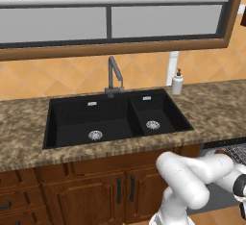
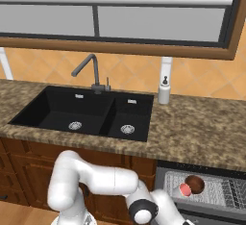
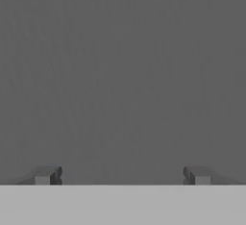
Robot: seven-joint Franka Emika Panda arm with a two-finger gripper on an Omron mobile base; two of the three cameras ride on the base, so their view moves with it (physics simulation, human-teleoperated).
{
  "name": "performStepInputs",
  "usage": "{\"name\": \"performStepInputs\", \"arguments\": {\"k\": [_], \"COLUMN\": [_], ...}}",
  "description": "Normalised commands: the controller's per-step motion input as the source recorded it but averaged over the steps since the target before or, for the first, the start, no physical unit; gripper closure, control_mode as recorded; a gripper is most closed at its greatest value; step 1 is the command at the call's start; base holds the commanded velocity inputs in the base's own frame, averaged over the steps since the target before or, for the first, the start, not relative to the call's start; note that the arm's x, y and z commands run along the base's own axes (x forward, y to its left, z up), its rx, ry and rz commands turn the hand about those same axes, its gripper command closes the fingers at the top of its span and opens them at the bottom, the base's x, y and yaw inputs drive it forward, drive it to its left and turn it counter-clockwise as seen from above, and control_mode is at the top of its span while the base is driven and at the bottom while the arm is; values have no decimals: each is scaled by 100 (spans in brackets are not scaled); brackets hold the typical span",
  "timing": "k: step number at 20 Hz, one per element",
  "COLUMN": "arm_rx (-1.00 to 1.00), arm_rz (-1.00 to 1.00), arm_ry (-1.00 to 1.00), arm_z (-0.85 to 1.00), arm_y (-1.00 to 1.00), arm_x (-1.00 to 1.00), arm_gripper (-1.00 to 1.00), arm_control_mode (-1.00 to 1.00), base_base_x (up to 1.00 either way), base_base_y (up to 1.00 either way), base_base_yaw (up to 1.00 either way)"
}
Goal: Pick up the cup and bowl from the counter, place them in the dishwasher, and close the dishwasher door.
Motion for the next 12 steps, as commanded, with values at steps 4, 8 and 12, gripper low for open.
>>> {"name": "performStepInputs", "arguments": {"k": [4, 8, 12], "arm_rx": [0, 0, 0], "arm_rz": [12, 13, 11], "arm_ry": [-5, -3, -1], "arm_z": [-34, -39, -34], "arm_y": [-32, -39, -30], "arm_x": [56, 46, 41], "arm_gripper": [-100, -100, -100], "arm_control_mode": [-100, -100, -100], "base_base_x": [0, 0, 0], "base_base_y": [0, 0, 0], "base_base_yaw": [0, 0, 0]}}
